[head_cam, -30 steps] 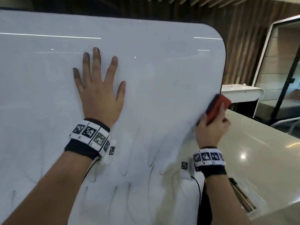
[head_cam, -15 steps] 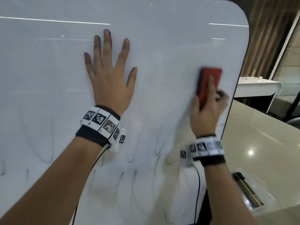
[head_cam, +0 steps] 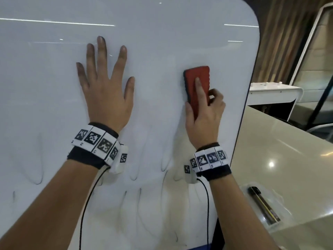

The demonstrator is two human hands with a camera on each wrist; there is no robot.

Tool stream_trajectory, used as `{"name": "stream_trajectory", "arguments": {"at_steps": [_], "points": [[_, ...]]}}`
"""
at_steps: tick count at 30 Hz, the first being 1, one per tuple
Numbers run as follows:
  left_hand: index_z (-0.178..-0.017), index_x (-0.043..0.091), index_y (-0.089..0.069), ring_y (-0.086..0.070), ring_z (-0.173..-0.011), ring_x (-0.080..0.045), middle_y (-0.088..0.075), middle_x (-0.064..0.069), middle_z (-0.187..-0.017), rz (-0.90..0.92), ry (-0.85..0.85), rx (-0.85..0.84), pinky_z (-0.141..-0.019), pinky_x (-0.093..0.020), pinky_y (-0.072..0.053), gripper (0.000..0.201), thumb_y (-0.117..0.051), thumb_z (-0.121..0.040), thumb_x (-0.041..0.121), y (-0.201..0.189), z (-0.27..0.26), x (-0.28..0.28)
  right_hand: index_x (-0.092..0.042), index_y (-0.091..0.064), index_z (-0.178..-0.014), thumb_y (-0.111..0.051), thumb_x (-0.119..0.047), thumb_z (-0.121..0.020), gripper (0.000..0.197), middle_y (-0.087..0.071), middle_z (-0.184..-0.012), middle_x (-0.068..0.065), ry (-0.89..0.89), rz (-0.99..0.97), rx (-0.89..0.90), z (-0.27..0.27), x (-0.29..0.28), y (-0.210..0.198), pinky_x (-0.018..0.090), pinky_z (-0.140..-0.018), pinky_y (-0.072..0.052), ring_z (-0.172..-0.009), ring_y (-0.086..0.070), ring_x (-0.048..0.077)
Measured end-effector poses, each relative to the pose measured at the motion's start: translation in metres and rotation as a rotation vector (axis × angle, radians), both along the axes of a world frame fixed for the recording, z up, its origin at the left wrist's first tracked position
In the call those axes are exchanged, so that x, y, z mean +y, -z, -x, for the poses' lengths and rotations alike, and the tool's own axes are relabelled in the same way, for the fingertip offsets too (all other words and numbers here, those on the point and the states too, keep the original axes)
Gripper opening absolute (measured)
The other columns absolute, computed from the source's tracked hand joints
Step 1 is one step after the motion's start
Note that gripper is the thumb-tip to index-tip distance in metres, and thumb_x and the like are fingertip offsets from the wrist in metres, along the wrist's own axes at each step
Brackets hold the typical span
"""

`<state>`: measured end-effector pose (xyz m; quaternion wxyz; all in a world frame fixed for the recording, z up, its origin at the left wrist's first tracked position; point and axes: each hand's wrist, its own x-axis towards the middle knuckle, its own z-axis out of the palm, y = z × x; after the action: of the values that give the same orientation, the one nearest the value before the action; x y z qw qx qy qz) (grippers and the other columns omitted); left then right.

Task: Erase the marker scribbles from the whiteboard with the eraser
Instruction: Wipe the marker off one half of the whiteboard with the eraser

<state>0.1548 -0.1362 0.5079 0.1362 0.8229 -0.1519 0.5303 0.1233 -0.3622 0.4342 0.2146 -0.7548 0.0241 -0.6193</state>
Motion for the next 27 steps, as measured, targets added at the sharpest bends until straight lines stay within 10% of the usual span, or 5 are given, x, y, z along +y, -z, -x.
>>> {"name": "stream_trajectory", "arguments": {"at_steps": [3,7,16,22,27], "points": [[-0.161,0.033,-0.014,-0.005,-0.158,-0.034,-0.004,-0.012,-0.17,-0.009,-0.002,-0.008,-0.125,-0.058,-0.009,0.056,-0.03,-0.109,0.045,0.009,-0.001,0.002,-0.022,-0.043,-0.154,-0.066,-0.027,-0.093,0.064,-0.045,-0.128,0.024,0.027,-0.289,0.004,0.012,-0.039,0.074,0.03,-0.106,-0.032,-0.112,-0.045,0.033],[-0.162,0.032,-0.013,-0.005,-0.158,-0.034,-0.004,-0.012,-0.17,-0.007,-0.006,-0.008,-0.125,-0.059,-0.008,0.057,-0.03,-0.109,0.045,0.013,-0.002,0.001,-0.022,-0.04,-0.154,-0.056,-0.04,-0.087,0.071,-0.042,-0.13,0.025,0.032,-0.813,0.011,0.023,-0.039,0.12,0.058,-0.103,-0.044,-0.115,-0.047,0.041],[-0.161,0.034,-0.014,-0.004,-0.158,-0.033,-0.003,-0.011,-0.17,0.062,0.009,-0.023,-0.125,-0.059,-0.005,0.057,-0.032,-0.108,0.044,0.017,-0.003,-0.008,-0.026,-0.049,-0.15,-0.062,-0.029,-0.096,0.056,-0.046,-0.132,0.019,-0.024,0.117,0.072,0.006,0.039,0.023,0.04,-0.099,-0.039,-0.11,-0.046,0.032],[-0.161,0.033,-0.014,-0.004,-0.158,-0.033,-0.003,-0.011,-0.17,0.036,0.013,0.0,-0.125,-0.059,-0.007,0.058,-0.032,-0.107,0.045,0.017,-0.001,-0.005,-0.026,-0.049,-0.147,-0.065,-0.036,-0.089,0.061,-0.045,-0.13,0.013,0.031,-0.667,0.054,0.028,-0.028,0.146,0.054,-0.101,-0.049,-0.111,-0.048,0.027],[-0.161,0.034,-0.012,-0.003,-0.158,-0.033,-0.003,-0.011,-0.17,0.041,0.011,0.008,-0.125,-0.06,-0.007,0.059,-0.032,-0.107,0.046,0.019,0.0,-0.006,-0.017,-0.052,-0.144,-0.07,-0.017,-0.092,0.056,-0.042,-0.122,0.009,-0.038,-0.816,-0.089,0.012,0.0,0.094,0.051,-0.1,-0.048,-0.107,-0.047,0.027]]}}
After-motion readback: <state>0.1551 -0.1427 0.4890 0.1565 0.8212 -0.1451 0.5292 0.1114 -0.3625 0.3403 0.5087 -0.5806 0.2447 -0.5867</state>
